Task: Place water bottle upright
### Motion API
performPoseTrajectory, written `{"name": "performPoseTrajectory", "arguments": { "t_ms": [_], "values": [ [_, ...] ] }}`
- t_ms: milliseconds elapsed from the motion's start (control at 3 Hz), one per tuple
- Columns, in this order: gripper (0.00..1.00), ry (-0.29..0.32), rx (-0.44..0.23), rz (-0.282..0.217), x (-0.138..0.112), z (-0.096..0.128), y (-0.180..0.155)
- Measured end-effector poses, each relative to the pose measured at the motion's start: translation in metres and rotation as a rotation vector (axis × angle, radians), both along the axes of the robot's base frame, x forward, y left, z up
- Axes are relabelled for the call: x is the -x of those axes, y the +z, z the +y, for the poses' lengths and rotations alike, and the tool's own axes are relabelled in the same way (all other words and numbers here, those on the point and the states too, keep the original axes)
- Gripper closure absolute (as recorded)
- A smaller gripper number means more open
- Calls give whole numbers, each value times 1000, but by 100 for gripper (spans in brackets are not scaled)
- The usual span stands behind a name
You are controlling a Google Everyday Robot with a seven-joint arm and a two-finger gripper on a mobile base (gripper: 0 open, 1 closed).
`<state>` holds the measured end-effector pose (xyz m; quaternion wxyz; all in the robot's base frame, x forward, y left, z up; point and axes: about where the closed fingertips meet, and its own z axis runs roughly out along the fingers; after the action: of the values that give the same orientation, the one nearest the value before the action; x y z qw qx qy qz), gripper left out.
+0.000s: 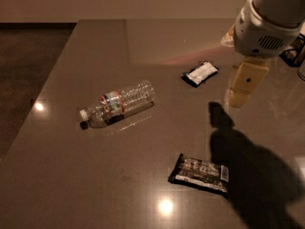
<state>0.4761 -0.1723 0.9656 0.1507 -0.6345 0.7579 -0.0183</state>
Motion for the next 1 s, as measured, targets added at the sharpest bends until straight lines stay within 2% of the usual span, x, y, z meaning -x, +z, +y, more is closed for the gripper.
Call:
{"name": "performPoseTrajectory", "arguments": {
  "t_ms": [333, 667, 1000],
  "values": [
    [0, 82, 9, 30, -23, 38, -12],
    [0, 220, 15, 65, -54, 98, -34],
    [0, 316, 21, 77, -67, 138, -48]
  ]
}}
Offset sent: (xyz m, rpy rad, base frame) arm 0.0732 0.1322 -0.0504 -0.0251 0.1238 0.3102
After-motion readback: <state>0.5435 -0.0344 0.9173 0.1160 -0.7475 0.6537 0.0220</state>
